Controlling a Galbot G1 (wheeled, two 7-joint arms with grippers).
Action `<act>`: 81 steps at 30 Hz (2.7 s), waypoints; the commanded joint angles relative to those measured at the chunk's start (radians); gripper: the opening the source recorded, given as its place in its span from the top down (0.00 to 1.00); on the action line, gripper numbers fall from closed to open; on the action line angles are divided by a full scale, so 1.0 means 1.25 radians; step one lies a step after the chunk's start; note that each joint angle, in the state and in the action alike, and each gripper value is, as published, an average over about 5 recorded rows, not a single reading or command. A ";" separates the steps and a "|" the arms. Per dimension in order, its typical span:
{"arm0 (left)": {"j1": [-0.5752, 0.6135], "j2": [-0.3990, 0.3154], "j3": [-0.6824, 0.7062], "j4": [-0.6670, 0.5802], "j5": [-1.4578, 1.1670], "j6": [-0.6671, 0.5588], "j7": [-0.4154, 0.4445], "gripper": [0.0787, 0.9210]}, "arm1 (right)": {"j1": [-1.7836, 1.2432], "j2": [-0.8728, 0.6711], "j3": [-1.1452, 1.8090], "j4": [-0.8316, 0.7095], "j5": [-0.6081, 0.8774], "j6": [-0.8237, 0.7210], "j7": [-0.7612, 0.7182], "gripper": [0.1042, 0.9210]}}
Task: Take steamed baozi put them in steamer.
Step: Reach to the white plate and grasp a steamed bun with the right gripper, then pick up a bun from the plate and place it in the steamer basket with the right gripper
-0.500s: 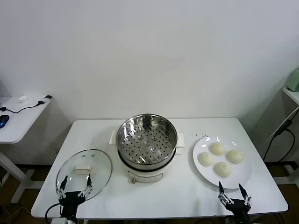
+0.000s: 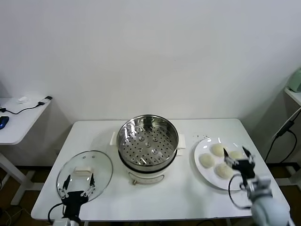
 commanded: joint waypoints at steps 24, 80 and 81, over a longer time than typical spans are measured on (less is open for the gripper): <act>0.000 -0.028 0.011 -0.007 0.001 0.003 -0.014 0.12 | 1.089 -0.183 -1.208 -0.587 -0.235 0.187 -0.857 0.12; 0.023 -0.053 0.026 -0.008 0.045 -0.029 -0.028 0.12 | 1.578 0.012 -1.432 -0.376 -0.009 0.252 -0.837 0.40; 0.023 -0.053 0.028 -0.009 0.047 -0.029 -0.029 0.12 | 1.603 0.035 -1.446 -0.355 0.008 0.263 -0.836 0.40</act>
